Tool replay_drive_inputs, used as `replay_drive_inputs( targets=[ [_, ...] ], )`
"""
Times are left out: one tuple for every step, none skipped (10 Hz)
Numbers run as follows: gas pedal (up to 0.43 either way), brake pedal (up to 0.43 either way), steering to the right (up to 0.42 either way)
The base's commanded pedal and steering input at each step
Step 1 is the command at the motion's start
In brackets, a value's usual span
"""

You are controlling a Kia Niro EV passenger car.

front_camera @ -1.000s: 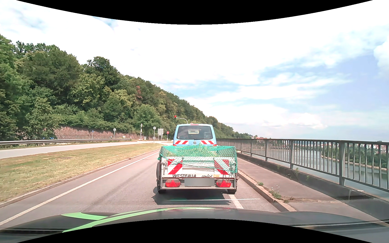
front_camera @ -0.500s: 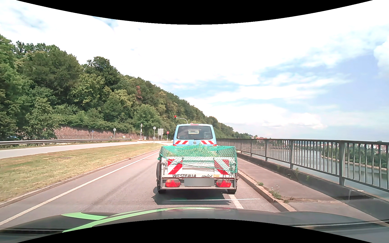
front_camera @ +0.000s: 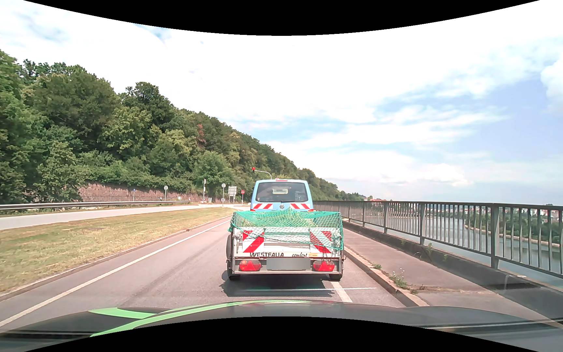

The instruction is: Follow the waypoints while adhering to traffic rules and regulations

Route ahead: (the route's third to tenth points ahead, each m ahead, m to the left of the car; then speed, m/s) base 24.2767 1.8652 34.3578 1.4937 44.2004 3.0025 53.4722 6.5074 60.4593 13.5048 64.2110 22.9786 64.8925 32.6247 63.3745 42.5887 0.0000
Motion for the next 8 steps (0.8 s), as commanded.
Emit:
replay_drive_inputs(
  targets=[
    [0.0, 0.305, -0.003],
    [0.0, 0.305, -0.003],
    [0.0, 0.305, -0.003],
    [0.0, 0.305, -0.003],
    [0.0, 0.305, -0.003],
    [0.0, 0.305, -0.003],
    [0.0, 0.305, -0.003],
    [0.0, 0.305, -0.003]
  ],
)
